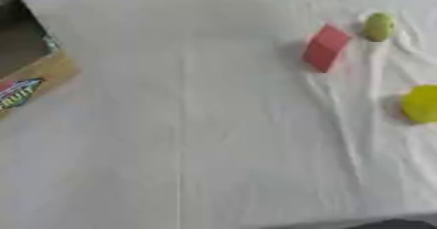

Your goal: Pick up the objects with one hand, pass them to the other hand, and then place them into the box on the other side of the table.

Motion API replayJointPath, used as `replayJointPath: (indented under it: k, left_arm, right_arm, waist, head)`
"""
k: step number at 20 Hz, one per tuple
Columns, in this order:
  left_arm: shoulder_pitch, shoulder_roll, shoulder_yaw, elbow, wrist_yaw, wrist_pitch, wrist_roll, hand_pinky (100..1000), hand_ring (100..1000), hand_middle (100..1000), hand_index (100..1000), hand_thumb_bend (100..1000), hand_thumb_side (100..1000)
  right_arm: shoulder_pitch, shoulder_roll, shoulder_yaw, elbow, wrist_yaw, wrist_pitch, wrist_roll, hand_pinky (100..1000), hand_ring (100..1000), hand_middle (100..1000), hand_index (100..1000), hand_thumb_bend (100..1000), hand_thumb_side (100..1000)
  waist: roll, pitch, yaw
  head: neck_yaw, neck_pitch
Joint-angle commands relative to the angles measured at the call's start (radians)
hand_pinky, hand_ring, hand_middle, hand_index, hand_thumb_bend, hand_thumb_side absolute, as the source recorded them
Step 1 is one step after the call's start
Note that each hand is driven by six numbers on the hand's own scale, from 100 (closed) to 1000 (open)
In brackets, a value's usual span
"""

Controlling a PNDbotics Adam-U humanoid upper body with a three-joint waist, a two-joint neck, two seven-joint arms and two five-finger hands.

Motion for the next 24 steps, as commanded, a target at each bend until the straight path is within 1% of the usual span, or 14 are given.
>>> replayJointPath:
  k: [1, 4, 6, 8, 9, 10, 12, 13, 15, 17, 18, 19, 21, 24]
  left_arm:
    - [-0.001, 0.048, 0.018, -0.038, -0.010, 0.007, 0.016, 763, 786, 768, 857, 660, 648]
    - [0.009, 0.042, 0.023, -0.049, -0.021, 0.012, 0.033, 764, 789, 773, 856, 658, 643]
    - [0.015, 0.041, 0.021, -0.053, -0.026, 0.013, 0.043, 765, 792, 783, 854, 655, 642]
    - [0.018, 0.039, 0.018, -0.055, -0.028, 0.015, 0.048, 768, 801, 796, 861, 656, 646]
    - [0.018, 0.036, 0.018, -0.056, -0.030, 0.014, 0.051, 770, 811, 803, 867, 657, 646]
    - [0.018, 0.033, 0.019, -0.056, -0.031, 0.012, 0.055, 770, 811, 804, 867, 656, 645]
    - [0.020, 0.029, 0.018, -0.053, -0.034, 0.014, 0.062, 770, 811, 803, 866, 656, 643]
    - [0.021, 0.027, 0.016, -0.052, -0.035, 0.017, 0.062, 770, 810, 803, 866, 657, 644]
    - [0.023, 0.026, 0.012, -0.051, -0.037, 0.019, 0.060, 769, 809, 801, 864, 656, 643]
    - [0.025, 0.030, 0.007, -0.051, -0.040, 0.023, 0.056, 768, 808, 797, 862, 652, 644]
    - [0.027, 0.035, 0.005, -0.051, -0.043, 0.024, 0.053, 768, 808, 797, 862, 651, 644]
    - [0.030, 0.039, 0.004, -0.051, -0.045, 0.025, 0.051, 768, 806, 795, 861, 650, 643]
    - [0.036, 0.045, 0.004, -0.050, -0.046, 0.028, 0.049, 766, 805, 793, 862, 644, 644]
    - [0.043, 0.056, -0.003, -0.047, -0.046, 0.036, 0.036, 766, 805, 794, 863, 641, 648]
  right_arm:
    - [-0.011, -0.051, -0.007, -0.033, 0.014, 0.007, 0.023, 836, 775, 756, 852, 442, 489]
    - [-0.009, -0.054, -0.005, -0.034, 0.026, 0.015, 0.033, 833, 767, 745, 843, 439, 502]
    - [-0.005, -0.053, -0.004, -0.033, 0.027, 0.022, 0.037, 825, 745, 719, 822, 431, 517]
    - [0.000, -0.053, -0.003, -0.029, 0.022, 0.030, 0.035, 839, 758, 743, 833, 387, 562]
    - [0.002, -0.054, -0.003, -0.029, 0.022, 0.032, 0.031, 846, 778, 769, 865, 354, 596]
    - [0.004, -0.057, -0.001, -0.033, 0.031, 0.031, 0.025, 853, 793, 792, 888, 350, 611]
    - [0.005, -0.060, 0.008, -0.049, 0.074, 0.024, 0.019, 856, 803, 807, 896, 362, 611]
    - [0.003, -0.061, 0.018, -0.056, 0.101, 0.023, 0.026, 855, 806, 810, 899, 401, 594]
    - [-0.008, -0.068, 0.039, -0.069, 0.161, 0.022, 0.062, 857, 811, 810, 899, 439, 568]
    - [-0.023, -0.090, 0.070, -0.090, 0.246, 0.005, 0.141, 861, 814, 802, 890, 422, 544]
    - [-0.034, -0.105, 0.086, -0.103, 0.293, -0.015, 0.204, 864, 817, 802, 888, 414, 538]
    - [-0.045, -0.118, 0.097, -0.116, 0.334, -0.040, 0.266, 876, 837, 820, 894, 395, 502]
    - [-0.078, -0.138, 0.127, -0.142, 0.416, -0.115, 0.419, 893, 865, 840, 902, 349, 468]
    - [-0.113, -0.156, 0.162, -0.138, 0.504, -0.206, 0.657, 905, 894, 863, 908, 321, 468]
  waist:
    - [0.000, -0.015, 0.003]
    - [-0.002, -0.016, 0.003]
    - [-0.001, -0.019, -0.001]
    - [-0.001, -0.021, -0.003]
    - [-0.001, -0.022, -0.004]
    - [-0.001, -0.023, -0.005]
    - [-0.001, -0.025, -0.006]
    - [-0.002, -0.026, -0.007]
    - [-0.002, -0.027, -0.008]
    - [-0.002, -0.030, -0.009]
    - [-0.002, -0.032, -0.011]
    - [-0.003, -0.034, -0.012]
    - [-0.005, -0.039, -0.017]
    - [-0.009, -0.047, -0.023]
  head:
    - [0.006, -0.003]
    - [0.008, -0.002]
    - [0.007, -0.003]
    - [-0.001, -0.002]
    - [-0.007, -0.001]
    - [-0.011, -0.001]
    - [-0.019, -0.004]
    - [-0.024, -0.005]
    - [-0.034, -0.001]
    - [-0.042, 0.005]
    - [-0.045, 0.008]
    - [-0.047, 0.010]
    - [-0.048, 0.017]
    - [-0.053, 0.031]
